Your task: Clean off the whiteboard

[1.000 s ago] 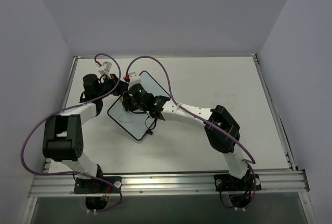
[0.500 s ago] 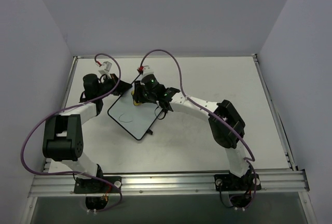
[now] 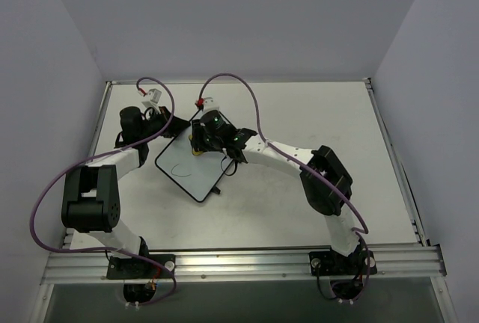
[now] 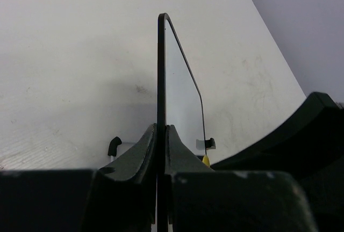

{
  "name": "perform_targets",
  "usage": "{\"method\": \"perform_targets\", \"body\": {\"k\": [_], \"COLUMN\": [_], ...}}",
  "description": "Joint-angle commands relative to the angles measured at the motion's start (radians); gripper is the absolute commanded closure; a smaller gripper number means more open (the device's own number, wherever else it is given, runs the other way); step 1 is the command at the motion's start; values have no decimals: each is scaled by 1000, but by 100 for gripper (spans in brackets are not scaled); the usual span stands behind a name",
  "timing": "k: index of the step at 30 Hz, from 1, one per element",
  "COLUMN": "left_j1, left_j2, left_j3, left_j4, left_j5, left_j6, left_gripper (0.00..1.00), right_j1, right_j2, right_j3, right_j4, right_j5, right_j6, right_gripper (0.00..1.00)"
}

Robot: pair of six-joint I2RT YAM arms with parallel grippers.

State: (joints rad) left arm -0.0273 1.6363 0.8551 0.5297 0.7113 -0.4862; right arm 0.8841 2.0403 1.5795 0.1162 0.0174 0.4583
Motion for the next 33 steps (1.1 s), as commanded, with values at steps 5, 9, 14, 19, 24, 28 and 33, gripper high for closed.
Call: {"method": "perform_targets", "body": {"k": [5, 9, 14, 19, 24, 28, 33], "left_j1": [-14, -17, -22, -23, -25, -26, -28], "left_j2": [-21, -21, -23, -26, -24, -23, -26], "left_j3": [9, 10, 13, 15, 16, 18, 18], "left_j4": [55, 52, 41, 36, 35, 33, 32], "left_j5": [-1, -4, -12, -13, -13, -15, -16], "left_j6": [40, 43, 51, 54, 55, 57, 58], "left_gripper": [98, 98, 98, 98, 98, 98, 98], "right_j1": [141, 190, 210, 204, 168, 138, 81], "right_j2": [-20, -38, -51, -61, -98, -130, -161], "right_j3": [-59, -101, -147, -188, -254, -328, -418], "right_j4": [86, 120, 157, 148, 158, 180, 224], "right_j5": [0, 12, 10, 52, 96, 153, 176], "right_j6": [-9, -1, 6, -3, -9, -9, 19], "right_gripper": [100, 100, 100, 100, 100, 100, 100]}}
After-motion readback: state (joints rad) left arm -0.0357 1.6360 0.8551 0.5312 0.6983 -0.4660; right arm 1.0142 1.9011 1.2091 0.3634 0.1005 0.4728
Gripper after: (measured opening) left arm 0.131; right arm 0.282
